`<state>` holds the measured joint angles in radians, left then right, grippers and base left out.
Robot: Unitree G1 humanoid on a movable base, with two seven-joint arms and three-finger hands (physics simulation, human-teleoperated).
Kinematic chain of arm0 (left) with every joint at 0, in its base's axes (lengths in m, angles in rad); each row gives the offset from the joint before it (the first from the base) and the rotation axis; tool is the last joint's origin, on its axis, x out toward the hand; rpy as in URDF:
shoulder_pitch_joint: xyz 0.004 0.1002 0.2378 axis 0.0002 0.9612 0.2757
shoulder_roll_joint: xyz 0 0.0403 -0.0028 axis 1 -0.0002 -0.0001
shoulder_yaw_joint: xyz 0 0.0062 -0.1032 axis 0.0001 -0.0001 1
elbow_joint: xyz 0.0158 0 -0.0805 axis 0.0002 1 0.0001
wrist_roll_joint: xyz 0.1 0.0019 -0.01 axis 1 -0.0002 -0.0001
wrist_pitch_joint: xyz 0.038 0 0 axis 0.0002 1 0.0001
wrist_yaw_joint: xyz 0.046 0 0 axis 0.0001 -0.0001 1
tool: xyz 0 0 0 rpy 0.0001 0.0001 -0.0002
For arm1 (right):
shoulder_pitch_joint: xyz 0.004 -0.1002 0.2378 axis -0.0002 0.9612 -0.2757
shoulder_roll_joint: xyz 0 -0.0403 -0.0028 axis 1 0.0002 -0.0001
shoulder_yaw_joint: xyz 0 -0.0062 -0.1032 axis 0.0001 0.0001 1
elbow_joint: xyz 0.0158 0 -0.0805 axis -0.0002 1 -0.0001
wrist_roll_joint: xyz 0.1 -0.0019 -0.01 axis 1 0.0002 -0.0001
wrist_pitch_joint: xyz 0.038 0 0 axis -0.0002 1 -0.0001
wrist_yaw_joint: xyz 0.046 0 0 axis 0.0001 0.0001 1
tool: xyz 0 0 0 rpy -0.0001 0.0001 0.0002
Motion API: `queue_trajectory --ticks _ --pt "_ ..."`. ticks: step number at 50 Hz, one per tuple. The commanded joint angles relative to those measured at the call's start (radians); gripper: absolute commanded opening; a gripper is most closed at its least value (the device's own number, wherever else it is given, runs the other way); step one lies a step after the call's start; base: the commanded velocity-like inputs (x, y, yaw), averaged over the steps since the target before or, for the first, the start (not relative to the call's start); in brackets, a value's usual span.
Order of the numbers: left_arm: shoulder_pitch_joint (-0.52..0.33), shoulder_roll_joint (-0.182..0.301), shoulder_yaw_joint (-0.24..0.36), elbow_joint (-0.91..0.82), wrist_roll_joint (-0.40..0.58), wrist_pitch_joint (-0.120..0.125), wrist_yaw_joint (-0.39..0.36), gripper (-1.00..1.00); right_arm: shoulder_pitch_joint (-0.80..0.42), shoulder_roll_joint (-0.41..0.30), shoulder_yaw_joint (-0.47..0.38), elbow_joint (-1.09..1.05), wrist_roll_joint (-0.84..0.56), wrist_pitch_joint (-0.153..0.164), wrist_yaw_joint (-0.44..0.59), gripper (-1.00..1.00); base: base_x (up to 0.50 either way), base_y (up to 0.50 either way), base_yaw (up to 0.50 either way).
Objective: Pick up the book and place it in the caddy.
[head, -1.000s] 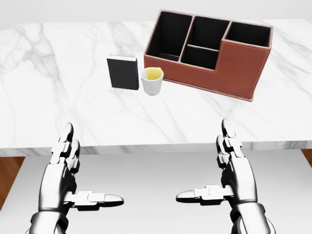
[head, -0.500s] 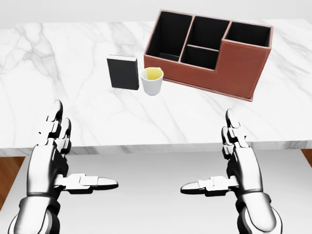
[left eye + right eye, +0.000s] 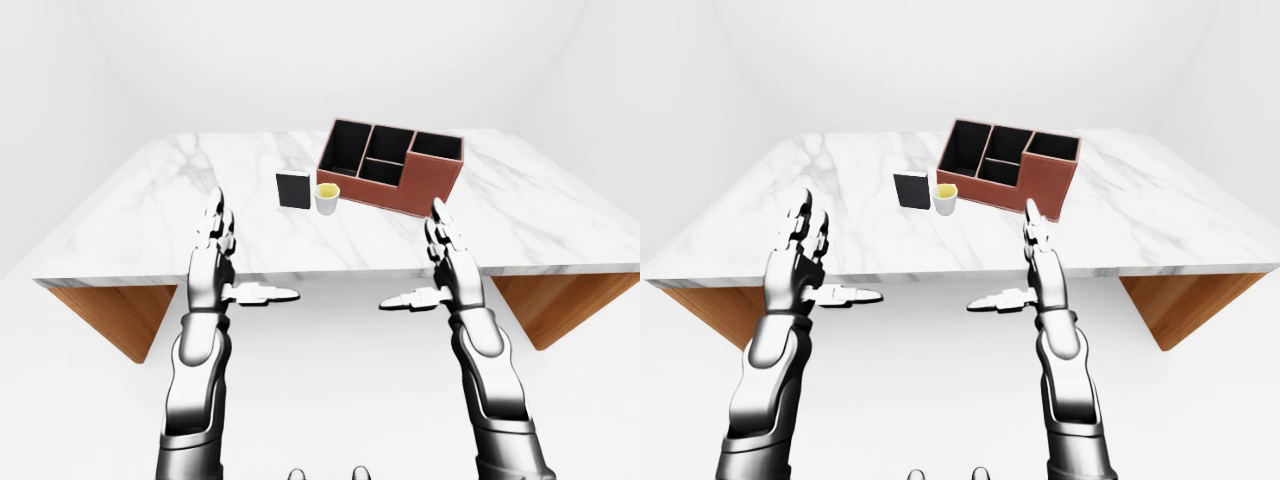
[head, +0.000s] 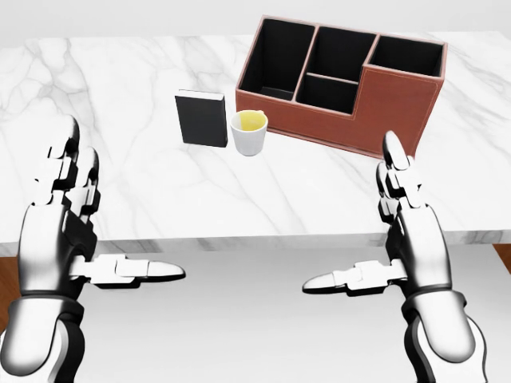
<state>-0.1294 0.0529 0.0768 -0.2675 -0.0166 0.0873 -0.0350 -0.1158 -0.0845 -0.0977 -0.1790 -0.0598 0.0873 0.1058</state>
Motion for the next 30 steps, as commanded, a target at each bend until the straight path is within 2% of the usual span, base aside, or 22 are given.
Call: queue_trajectory --ticks 1,22,30 --pt "-0.03 0.009 0.01 -0.064 -0.012 0.0 -0.001 1.0 -0.035 -0.018 -0.006 -0.119 -0.048 0.0 0.039 1.0 0.0 0.0 0.0" --pt "-0.082 0.035 0.041 -0.13 -0.024 0.0 0.012 1.0 -0.204 -0.095 -0.064 -0.261 -0.105 0.0 0.088 1.0 0.0 0.0 0.0" --pt "-0.076 0.034 0.035 -0.165 -0.021 0.0 0.012 1.0 -0.237 -0.11 -0.068 -0.334 -0.115 0.0 0.1 1.0 0.0 0.0 0.0"
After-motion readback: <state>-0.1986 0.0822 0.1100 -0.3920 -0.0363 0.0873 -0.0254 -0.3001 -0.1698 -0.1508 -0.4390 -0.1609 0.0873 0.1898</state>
